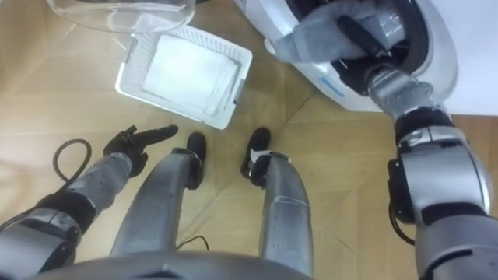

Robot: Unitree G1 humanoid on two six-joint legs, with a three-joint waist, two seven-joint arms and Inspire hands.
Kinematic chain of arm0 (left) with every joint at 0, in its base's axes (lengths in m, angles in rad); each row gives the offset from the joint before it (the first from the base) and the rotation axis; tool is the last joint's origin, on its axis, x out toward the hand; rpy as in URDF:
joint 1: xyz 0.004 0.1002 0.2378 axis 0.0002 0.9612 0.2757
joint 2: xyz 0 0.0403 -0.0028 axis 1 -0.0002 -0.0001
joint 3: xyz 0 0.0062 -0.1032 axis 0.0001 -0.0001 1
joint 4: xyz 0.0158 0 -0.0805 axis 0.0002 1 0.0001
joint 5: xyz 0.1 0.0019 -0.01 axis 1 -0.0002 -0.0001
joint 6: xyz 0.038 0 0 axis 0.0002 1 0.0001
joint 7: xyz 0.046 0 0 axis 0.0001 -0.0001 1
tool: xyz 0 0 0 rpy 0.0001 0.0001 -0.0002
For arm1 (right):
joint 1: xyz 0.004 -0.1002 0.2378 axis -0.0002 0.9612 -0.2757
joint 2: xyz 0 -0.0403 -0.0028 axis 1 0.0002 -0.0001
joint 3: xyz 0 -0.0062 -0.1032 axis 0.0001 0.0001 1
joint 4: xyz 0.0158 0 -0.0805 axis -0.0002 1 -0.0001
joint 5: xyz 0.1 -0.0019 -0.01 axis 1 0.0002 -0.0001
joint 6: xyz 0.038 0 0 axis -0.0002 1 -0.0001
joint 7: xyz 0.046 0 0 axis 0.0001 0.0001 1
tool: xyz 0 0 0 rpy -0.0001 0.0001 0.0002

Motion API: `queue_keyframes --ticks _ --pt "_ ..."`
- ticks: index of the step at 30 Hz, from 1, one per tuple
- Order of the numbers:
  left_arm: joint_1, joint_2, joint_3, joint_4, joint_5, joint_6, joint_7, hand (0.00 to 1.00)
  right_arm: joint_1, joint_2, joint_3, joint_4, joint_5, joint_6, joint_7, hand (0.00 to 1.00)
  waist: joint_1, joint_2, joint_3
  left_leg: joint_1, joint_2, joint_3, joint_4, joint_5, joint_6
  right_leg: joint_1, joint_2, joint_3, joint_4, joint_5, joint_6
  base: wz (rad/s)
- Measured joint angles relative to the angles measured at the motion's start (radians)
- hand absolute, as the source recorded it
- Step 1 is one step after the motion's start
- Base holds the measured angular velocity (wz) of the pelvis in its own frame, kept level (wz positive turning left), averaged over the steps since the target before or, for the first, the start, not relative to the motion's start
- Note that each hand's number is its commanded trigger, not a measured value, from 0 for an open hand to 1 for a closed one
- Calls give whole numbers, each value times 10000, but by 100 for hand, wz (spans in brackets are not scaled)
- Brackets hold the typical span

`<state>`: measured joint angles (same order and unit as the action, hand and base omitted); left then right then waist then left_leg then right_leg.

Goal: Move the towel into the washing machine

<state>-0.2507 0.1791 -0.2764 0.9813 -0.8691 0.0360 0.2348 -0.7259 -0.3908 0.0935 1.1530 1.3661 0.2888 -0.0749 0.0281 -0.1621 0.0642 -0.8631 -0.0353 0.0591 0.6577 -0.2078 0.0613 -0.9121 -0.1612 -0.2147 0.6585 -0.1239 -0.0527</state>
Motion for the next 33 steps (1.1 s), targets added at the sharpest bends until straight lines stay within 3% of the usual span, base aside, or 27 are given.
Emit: queue_keyframes --ticks 5,9,14,17,20,22,25,33 --pt "411 -68 371 -591 18 -221 267 0 -453 1 -781 -456 1178 121 -900 0 -247 -1 0 -43 -157 76 90 -18 115 -70 -234 -1 291 -165 143 11" --pt "488 -313 769 -804 808 -452 636 0 -713 -1 -1880 -450 1281 116 -1844 0 -299 2 -1 -310 -209 103 399 -104 250 -228 -374 -77 557 -323 249 17" --pt "575 -509 764 -858 1179 -530 1089 0 -881 -1 -2634 -309 1290 52 -2736 0 -450 74 -20 -467 -280 179 756 -247 466 -308 -546 -93 866 -486 405 9" --pt "638 -726 740 -920 1260 -582 1122 0 -905 -1 -2828 -308 1275 -416 -3361 0 -433 209 -33 -507 -317 215 938 -334 604 -281 -640 -106 937 -537 515 6" --pt "758 -935 699 -1096 1261 -583 1163 0 -1026 -11 -3038 -309 1269 -791 -3889 0 -424 538 -47 -522 -324 220 999 -372 707 -196 -645 -112 882 -499 619 3" --pt "760 -990 376 -1105 1256 -579 1232 0 -1038 -11 -3208 -311 1281 -1108 -4290 0 -345 776 -107 -495 -352 247 1000 -368 764 -157 -677 -94 898 -468 672 2" --pt "709 -983 230 -1123 1257 -579 1235 0 -1049 -12 -3227 -314 1296 -1503 -4785 0 -249 838 -122 -405 -411 277 992 -363 774 -152 -785 -89 1058 -475 687 4" --pt "682 -1052 -5 -1181 1269 -588 881 0 -1158 -10 -3228 -337 1623 -2024 -5592 0 -178 885 -120 -359 -431 295 929 -341 747 -149 -791 -53 1016 -551 662 1"
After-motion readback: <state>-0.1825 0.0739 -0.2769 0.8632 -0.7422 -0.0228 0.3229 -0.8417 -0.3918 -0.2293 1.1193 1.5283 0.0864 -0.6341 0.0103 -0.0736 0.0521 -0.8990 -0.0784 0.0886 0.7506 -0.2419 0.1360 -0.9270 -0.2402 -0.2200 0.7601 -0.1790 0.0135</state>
